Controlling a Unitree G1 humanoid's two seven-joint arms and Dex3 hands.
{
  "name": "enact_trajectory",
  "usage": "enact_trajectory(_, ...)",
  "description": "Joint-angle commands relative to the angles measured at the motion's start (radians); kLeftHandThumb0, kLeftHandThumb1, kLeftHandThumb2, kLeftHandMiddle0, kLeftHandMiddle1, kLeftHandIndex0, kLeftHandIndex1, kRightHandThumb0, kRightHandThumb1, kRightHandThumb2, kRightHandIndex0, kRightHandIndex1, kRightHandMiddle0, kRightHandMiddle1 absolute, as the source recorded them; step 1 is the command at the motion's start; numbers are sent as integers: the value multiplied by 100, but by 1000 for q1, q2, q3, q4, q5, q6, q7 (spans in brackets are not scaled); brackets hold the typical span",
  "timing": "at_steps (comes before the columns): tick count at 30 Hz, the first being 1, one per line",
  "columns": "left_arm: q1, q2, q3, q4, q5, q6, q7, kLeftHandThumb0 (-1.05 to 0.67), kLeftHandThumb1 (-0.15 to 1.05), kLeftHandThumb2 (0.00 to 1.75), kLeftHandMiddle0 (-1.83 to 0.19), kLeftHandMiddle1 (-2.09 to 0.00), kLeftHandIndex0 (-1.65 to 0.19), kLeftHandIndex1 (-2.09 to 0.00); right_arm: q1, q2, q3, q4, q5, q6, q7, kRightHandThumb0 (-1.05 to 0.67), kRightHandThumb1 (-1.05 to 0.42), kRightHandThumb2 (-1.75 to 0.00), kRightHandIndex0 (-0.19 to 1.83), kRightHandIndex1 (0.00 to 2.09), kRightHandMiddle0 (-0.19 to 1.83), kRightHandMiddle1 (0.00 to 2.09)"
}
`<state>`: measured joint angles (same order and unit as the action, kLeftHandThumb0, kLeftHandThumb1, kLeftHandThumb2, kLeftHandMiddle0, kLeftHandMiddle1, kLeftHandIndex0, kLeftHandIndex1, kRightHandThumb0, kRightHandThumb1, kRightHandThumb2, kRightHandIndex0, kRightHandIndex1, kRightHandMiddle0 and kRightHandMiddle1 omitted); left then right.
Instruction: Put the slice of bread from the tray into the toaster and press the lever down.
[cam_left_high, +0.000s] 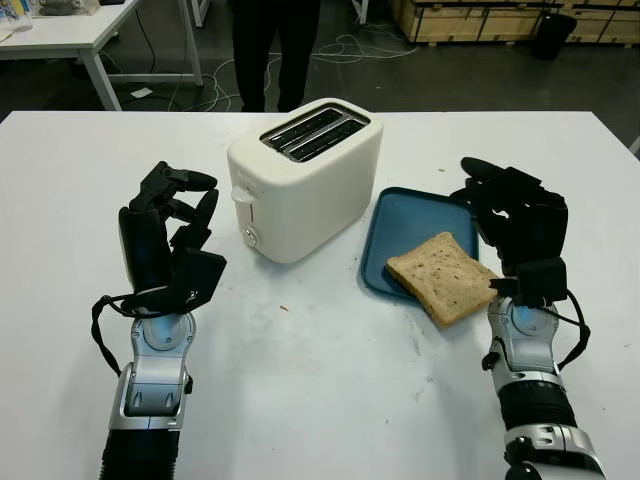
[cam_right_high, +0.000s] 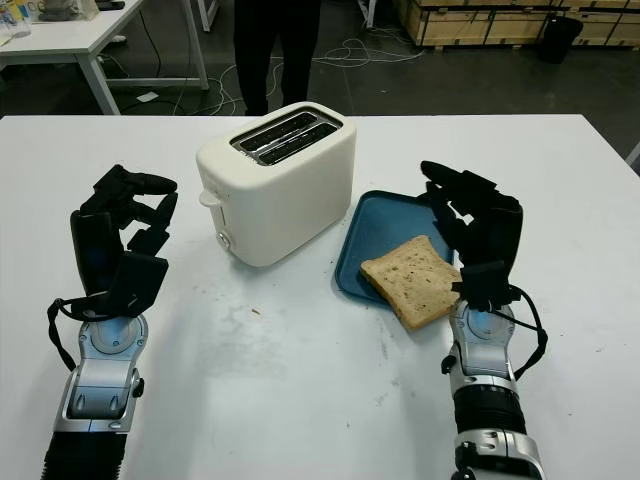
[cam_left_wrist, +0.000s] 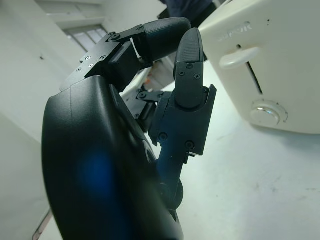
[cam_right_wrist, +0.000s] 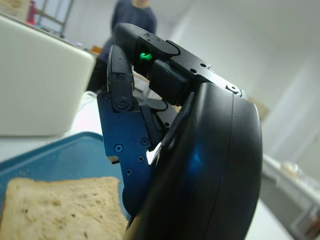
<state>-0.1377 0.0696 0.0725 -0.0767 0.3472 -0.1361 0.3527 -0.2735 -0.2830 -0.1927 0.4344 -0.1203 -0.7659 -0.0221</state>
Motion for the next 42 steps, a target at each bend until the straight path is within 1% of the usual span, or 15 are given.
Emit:
enact_trajectory(1, 4, 2, 3, -12, -7, -14, -1, -45, 92, 20, -71, -160, -64, -121, 44, -90, -13, -19, -111, -100, -27, -39, -90, -1, 73, 82, 97, 0)
enact_trajectory(4, 4, 6, -1, -9, 3, -21, 3, -45, 92, 21, -71, -160, -64, -121, 107, -214, -33, -45, -368, -192, -141, -44, -86, 0, 75, 41, 86, 0)
enact_trajectory(5, 2, 5, -1, -8, 0, -25, 2, -45, 92, 21, -71, -160, -65, -121, 126, -248, -31, -42, -442, -217, -186, -44, -83, 0, 72, 29, 79, 0)
enact_trajectory(6, 1, 3, -2, -7, -2, -25, 2, -45, 92, 21, -71, -160, -65, -121, 143, -280, -23, -26, -518, -244, -244, -45, -82, 0, 69, 24, 75, 0)
enact_trajectory(8, -1, -1, -3, -7, -4, -22, 2, -45, 92, 21, -71, -161, -65, -122, 165, -333, 8, 5, -663, -259, -373, -48, -80, 0, 65, 16, 66, 0)
enact_trajectory(11, -2, -4, -3, -3, -7, -30, 4, -45, 92, 21, -71, -161, -65, -122, 180, -412, 88, 49, -859, -223, -582, -53, -80, 0, 61, 10, 58, 0)
enact_trajectory(13, -2, -4, -3, -7, -6, -28, 4, -45, 92, 21, -71, -161, -65, -122, 167, -456, 151, 83, -953, -186, -714, -56, -80, 0, 59, 7, 56, 0)
enact_trajectory(15, -2, -1, -3, -11, -1, -26, 4, -45, 92, 22, -71, -161, -65, -123, 142, -489, 215, 127, -1010, -160, -815, -59, -80, 0, 57, 5, 53, 0)
enact_trajectory(18, -3, 2, -2, -14, 1, -27, 3, -46, 92, 23, -71, -160, -64, -123, 99, -529, 314, 198, -1061, -126, -903, -63, -77, 0, 54, 2, 48, 0)
enact_trajectory(21, -5, -1, 1, -17, -12, -29, -2, -45, 92, 22, -72, -160, -64, -124, 66, -549, 399, 254, -1086, -88, -968, -65, -76, 0, 53, 1, 44, 0)
enact_trajectory(27, -9, 3, -3, -18, -7, -28, -1, -44, 92, 23, -71, -162, -64, -125, 35, -561, 511, 309, -1079, -15, -1038, -66, -77, 0, 50, 0, 42, 0)
enact_trajectory(33, -7, 1, 0, -22, -4, -20, 2, -44, 92, 23, -70, -162, -63, -126, 8, -564, 590, 362, -1062, 43, -1041, -67, -78, -1, 48, 0, 37, 0)
enact_trajectory(38, -8, 2, 1, -17, -1, -24, 7, -45, 92, 23, -71, -159, -63, -125, -7, -558, 636, 384, -1052, 61, -1090, -65, -79, -1, 52, 2, 40, 1)
enact_trajectory(42, -8, -2, 1, -18, -10, -27, 4, -45, 92, 23, -72, -159, -64, -125, -12, -558, 660, 377, -1036, 84, -1089, -63, -81, -1, 54, 2, 44, 2)
